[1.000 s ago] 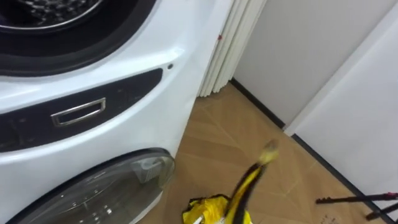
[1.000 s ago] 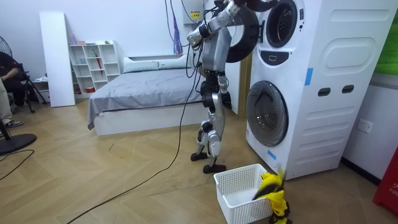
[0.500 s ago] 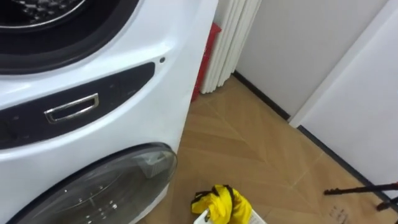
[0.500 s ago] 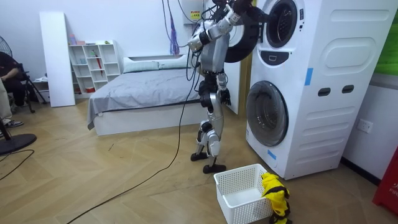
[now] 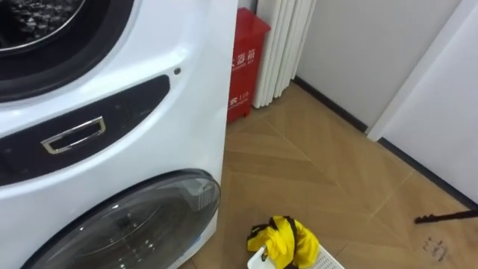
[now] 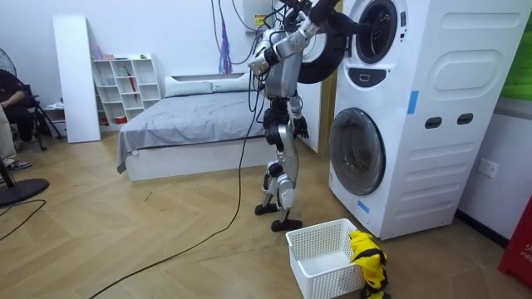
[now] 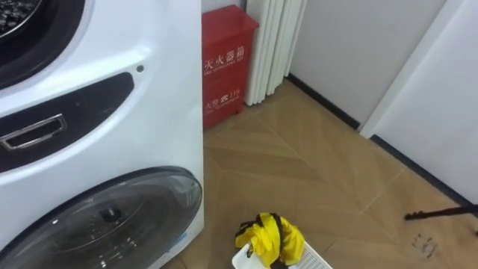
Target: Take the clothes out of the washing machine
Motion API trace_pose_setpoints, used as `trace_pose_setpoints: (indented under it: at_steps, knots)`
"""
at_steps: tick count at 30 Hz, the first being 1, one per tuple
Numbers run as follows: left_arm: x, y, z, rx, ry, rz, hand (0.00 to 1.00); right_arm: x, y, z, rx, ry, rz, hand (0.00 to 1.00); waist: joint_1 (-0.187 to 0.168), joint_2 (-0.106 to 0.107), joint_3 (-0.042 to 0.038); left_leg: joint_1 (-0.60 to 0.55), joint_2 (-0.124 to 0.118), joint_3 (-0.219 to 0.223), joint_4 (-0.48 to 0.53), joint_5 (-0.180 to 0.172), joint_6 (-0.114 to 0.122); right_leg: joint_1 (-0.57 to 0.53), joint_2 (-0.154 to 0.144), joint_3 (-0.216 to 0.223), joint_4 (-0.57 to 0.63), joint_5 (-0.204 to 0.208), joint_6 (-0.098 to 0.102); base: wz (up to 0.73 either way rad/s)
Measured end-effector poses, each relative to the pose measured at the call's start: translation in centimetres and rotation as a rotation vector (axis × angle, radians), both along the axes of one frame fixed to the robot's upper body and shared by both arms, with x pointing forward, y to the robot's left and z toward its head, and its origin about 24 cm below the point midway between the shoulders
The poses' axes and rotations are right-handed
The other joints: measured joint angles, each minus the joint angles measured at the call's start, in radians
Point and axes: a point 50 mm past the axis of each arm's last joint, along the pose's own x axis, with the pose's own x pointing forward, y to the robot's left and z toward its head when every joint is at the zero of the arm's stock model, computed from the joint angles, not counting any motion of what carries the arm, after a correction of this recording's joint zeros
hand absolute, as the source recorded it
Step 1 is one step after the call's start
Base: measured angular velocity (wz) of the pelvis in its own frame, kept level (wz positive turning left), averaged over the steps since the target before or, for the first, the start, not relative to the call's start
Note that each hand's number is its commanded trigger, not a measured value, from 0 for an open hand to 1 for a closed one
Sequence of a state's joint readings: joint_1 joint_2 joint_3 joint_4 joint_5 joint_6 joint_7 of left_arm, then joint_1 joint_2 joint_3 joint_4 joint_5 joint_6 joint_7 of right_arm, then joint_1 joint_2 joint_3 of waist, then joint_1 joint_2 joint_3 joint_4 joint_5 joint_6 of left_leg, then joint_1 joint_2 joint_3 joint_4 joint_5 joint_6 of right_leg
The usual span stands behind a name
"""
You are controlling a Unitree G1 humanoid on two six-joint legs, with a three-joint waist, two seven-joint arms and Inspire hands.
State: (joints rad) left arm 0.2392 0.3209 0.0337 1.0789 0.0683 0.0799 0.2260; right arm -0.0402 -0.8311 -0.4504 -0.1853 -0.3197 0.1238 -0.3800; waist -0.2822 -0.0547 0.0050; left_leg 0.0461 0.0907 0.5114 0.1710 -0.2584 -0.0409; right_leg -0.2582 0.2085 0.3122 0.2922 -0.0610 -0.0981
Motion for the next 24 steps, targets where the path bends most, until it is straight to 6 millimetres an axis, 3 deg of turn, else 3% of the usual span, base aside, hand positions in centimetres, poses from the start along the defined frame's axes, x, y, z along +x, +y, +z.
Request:
trace_pose_setpoints:
  at_steps: [6,11,16,18,19,21,24]
  knots:
    - [0.1,-0.5,-0.2,-0.017,-0.017,0.008,0.0,-0.1,0.1,-0.9,0.133,0.004,0.081,0.0,-0.008,0.003,-0.0007,0.017,0.006,-0.059,-0.007,0.003,0.0,0.053,-0.016,-0.056,-0.037,0.003,-0.005,0.27]
    - [0.4,-2.2,-0.8,-0.038,-0.043,0.02,0.0,-0.8,1.5,-4.5,0.32,0.045,0.178,0.0,0.044,0.008,-0.0018,0.028,0.008,-0.105,-0.009,0.003,0.0,0.093,-0.031,-0.101,-0.072,0.002,-0.007,0.33]
    - [0.7,-3.8,-1.3,-0.039,-0.033,-0.042,0.0,-1.7,3.7,-14.4,0.769,0.23,0.228,0.0,0.113,0.018,-0.0018,0.035,0.006,-0.179,-0.008,0.004,0.002,0.143,-0.053,-0.173,-0.111,-0.005,-0.007,0.48]
    - [0.6,-5.2,-1.7,-0.072,-0.026,-0.044,0.0,-2.3,4.6,-20.6,0.985,0.377,0.173,0.0,0.142,0.035,-0.0077,0.04,0.001,-0.218,-0.007,0.004,0.003,0.17,-0.066,-0.209,-0.128,-0.01,-0.004,0.51]
    - [0.6,-5.5,-1.8,-0.081,-0.029,-0.043,0.0,-2.7,4.7,-21.9,1.038,0.402,0.15,0.0,0.153,0.04,-0.0085,0.043,-0.001,-0.222,-0.008,0.004,0.003,0.173,-0.069,-0.21,-0.127,-0.013,-0.003,0.36]
    - [0.2,-6.0,-1.9,-0.089,-0.033,-0.04,0.0,-4.2,5.5,-26.8,1.21,0.523,0.066,0.0,0.196,0.054,-0.0075,0.054,-0.002,-0.241,-0.007,0.004,0.003,0.193,-0.075,-0.233,-0.127,-0.024,-0.004,0.31]
    - [-0.4,-5.8,-1.9,-0.08,-0.027,-0.021,0.0,-6.3,6.9,-31.6,1.343,0.656,-0.031,0.0,0.212,0.056,-0.0074,0.056,-0.003,-0.287,-0.007,0.005,0.003,0.217,-0.083,-0.273,-0.139,-0.034,-0.007,0.45]
